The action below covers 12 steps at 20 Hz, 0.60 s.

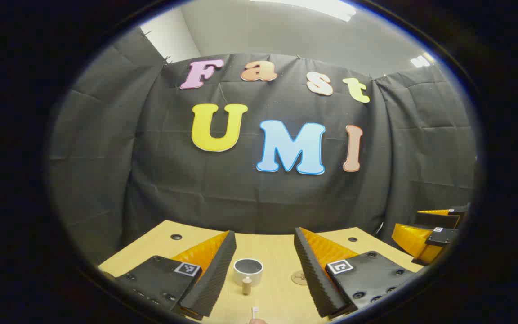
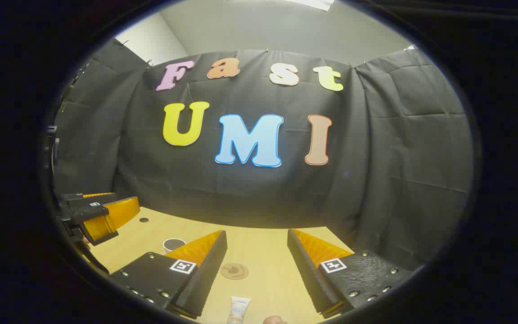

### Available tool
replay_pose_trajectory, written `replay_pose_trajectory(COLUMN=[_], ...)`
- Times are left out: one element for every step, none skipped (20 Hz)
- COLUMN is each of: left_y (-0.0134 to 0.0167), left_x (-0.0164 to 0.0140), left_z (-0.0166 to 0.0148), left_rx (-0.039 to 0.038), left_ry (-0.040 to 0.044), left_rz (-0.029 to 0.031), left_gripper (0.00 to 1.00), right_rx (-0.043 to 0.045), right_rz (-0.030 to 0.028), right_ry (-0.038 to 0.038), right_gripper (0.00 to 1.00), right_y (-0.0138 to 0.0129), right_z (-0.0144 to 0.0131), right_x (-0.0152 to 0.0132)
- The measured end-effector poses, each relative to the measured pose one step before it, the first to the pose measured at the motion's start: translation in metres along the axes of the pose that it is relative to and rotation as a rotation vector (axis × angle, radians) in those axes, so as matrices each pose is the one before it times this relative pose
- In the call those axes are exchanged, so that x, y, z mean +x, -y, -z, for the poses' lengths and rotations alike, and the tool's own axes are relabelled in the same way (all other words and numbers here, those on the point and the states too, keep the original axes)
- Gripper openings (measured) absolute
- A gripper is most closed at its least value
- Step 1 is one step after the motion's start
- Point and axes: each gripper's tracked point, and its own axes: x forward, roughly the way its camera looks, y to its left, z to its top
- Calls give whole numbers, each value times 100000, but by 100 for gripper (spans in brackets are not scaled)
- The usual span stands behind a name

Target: Put the toothbrush and toothpaste on the desktop into the cup, then pick up the cup and place it on the coaster on the desktop.

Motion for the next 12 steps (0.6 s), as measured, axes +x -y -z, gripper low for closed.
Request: replay_pose_trajectory(left_y=[-28,-11,45,-17,24,23,47,207,11,73,37,-178], left_x=[-57,-87,-53,-156,-37,-88,-84,93,-104,-61,39,101], left_z=[-4,223,118,163,216,-108,-16,102,-38,-113,36,57], left_rx=[65,-99,-166,-200,-172,-28,54,273,596,403,599,498], left_ry=[-32,-74,-359,-461,-441,-419,-28,196,773,374,-174,-514], left_rz=[-80,82,77,11,-69,-24,284,358,-35,184,-60,-348], left_gripper=[87,87,87,87,87,87,87,87,87,87,87,87], right_rx=[-119,-148,-86,94,243,344,379,254,-126,-454,-517,-285], right_rz=[-279,-313,-369,-364,-293,-315,-300,-271,-273,-46,164,186], right_ry=[-225,-167,-304,-273,-266,-355,-297,-205,-269,-308,-361,-413], right_gripper=[85,85,85,85,85,85,85,85,85,85,85,85], right_y=[-113,-126,-138,-111,-123,-80,-85,-47,-68,40,122,76], right_z=[118,-16,140,-11,38,60,86,9,96,46,191,80], right_x=[15,2,56,-27,13,-11,-1,-3,54,11,30,39])
